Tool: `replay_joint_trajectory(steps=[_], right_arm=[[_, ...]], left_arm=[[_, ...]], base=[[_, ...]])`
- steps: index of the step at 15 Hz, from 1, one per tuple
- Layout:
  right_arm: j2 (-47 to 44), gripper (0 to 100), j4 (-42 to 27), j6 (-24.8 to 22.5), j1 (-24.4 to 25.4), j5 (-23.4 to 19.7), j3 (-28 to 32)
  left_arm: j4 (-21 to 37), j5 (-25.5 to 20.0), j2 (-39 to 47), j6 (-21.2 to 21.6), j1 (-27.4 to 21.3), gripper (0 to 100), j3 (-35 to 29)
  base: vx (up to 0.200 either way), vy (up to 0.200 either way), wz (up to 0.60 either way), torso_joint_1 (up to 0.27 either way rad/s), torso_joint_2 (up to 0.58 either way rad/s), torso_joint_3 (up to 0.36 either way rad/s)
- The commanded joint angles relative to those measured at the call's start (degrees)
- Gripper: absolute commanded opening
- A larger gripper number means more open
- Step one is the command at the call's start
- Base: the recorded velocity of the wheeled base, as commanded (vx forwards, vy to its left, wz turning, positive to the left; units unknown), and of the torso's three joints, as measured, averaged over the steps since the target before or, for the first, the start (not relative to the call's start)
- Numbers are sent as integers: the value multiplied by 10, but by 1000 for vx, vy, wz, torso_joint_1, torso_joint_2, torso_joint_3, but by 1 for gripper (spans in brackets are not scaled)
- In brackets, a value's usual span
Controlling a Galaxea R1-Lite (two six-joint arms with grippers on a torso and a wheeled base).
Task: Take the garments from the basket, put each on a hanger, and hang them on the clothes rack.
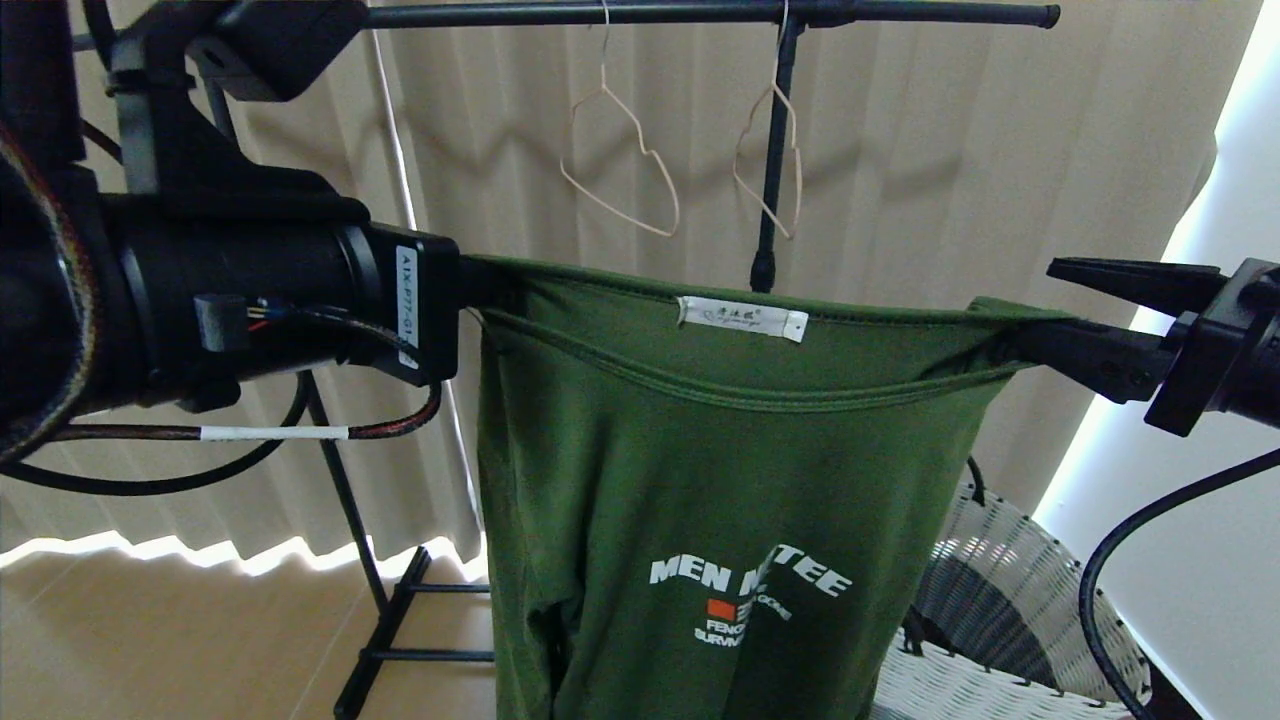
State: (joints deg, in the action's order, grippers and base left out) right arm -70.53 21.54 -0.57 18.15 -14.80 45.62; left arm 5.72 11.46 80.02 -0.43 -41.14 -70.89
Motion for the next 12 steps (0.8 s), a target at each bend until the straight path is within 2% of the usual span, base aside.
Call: replay_joint_trajectory(steps=[1,3,5,9,10,12], right_arm=[[7,100,1,0,12,-1,-6],[15,100,2,14,26,-2,-12],[24,100,0,37,51,-2,-15],[40,100,0,43,69,-2,-28],[66,100,1,46,83,-31,-51],[73,100,0,46,83,-46,-60]], left_arm=[[0,12,-3,0,7,0,13],[-11,15,0,0,26,0,28],[-54,17,16,-1,54,0,40],[-74,28,21,0,63,0,57],[-74,52,25,1,63,0,59],[-74,53,24,1,63,0,60]], base=[[0,0,0,0,0,0],[0,0,0,0,0,0],[0,0,0,0,0,0],[0,0,0,0,0,0],[0,0,0,0,0,0],[0,0,0,0,0,0]])
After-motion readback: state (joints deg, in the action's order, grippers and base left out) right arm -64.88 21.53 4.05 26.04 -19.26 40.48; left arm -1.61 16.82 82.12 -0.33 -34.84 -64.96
